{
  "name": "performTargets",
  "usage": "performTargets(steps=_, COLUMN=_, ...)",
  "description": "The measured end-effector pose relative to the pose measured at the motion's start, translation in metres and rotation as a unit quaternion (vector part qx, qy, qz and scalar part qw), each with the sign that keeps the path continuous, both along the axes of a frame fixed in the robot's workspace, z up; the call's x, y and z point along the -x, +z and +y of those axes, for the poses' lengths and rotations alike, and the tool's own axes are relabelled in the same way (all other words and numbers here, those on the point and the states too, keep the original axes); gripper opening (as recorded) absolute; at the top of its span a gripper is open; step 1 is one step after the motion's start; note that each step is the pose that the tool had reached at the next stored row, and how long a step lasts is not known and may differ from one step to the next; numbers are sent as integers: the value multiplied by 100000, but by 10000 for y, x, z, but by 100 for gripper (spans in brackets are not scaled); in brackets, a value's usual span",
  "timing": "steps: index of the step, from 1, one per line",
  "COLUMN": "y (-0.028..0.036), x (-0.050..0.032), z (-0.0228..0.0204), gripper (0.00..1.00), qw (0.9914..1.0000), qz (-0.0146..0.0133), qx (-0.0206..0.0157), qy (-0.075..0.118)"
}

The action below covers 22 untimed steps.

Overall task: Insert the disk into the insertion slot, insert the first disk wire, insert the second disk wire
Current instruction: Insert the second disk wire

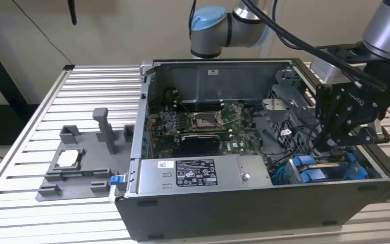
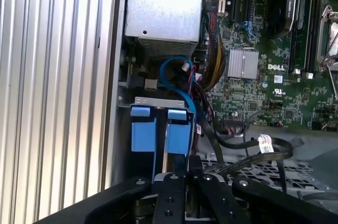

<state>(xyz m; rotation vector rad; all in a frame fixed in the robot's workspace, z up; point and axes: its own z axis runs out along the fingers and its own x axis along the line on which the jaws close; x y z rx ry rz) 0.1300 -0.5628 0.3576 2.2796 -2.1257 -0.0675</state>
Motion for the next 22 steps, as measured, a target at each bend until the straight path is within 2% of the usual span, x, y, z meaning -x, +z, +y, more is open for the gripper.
performTargets(steps=4, y=-23, x=-42, z=-19, gripper=16, qw=100000, qz=129, qx=-131, qy=-41)
performTargets(steps=9, y=-25, x=-48, z=-20, gripper=16, qw=100000, qz=153, qx=-121, qy=-93)
performTargets(steps=14, y=-48, x=-62, z=-21, gripper=16, qw=99998, qz=430, qx=-132, qy=-520)
performTargets(steps=17, y=-67, x=-65, z=-22, gripper=16, qw=99991, qz=483, qx=-124, qy=-1214)
performTargets(steps=20, y=-77, x=-79, z=-24, gripper=16, qw=99986, qz=876, qx=-129, qy=-1405)
performTargets(steps=22, y=-83, x=-97, z=-24, gripper=16, qw=99984, qz=950, qx=-135, qy=-1493)
